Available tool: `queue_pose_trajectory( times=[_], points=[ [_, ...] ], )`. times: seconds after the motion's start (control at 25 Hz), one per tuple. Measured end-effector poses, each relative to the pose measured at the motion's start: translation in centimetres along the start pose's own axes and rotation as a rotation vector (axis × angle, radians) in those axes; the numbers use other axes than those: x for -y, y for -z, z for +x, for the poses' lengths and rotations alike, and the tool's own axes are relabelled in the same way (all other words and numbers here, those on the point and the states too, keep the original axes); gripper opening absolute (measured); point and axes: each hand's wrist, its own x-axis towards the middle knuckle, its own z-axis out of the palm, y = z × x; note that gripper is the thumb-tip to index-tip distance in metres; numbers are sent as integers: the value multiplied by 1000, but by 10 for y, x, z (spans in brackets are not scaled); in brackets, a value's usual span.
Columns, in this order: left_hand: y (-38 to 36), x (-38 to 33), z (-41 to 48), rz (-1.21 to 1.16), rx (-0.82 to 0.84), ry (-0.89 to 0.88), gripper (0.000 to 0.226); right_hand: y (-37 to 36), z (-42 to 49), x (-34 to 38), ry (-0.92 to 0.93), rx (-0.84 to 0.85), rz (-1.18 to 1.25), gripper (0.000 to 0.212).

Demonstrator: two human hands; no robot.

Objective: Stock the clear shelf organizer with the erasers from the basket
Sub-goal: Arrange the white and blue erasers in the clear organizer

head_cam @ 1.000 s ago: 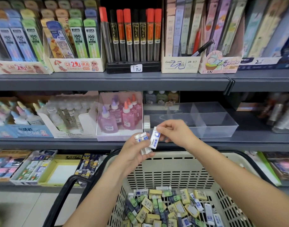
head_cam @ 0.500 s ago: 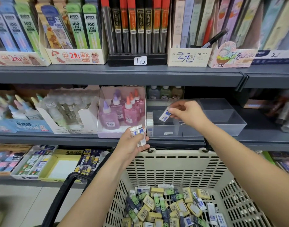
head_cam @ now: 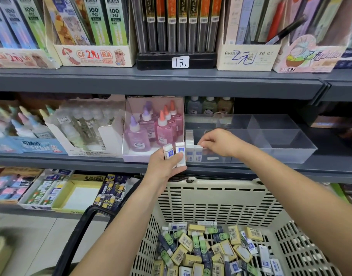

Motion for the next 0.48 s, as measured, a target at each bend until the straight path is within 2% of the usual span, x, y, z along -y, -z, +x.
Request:
queue_pose_trajectory(
  times=[0.12,0.2,0.32,0.48],
  points=[
    [-2,0,-1,2,19,25,12,2,-5,1,44,-13,-50,24],
    [-2,0,-1,3,33,34,11,3,-11,3,96,-115,-70,25],
    [-6,-1,-1,16,66,35,10,4,-22,10,146,-253,92,23],
    [-19,0,-4,66,110,22,9,1,-30,19,120,-147,169,23]
  ],
)
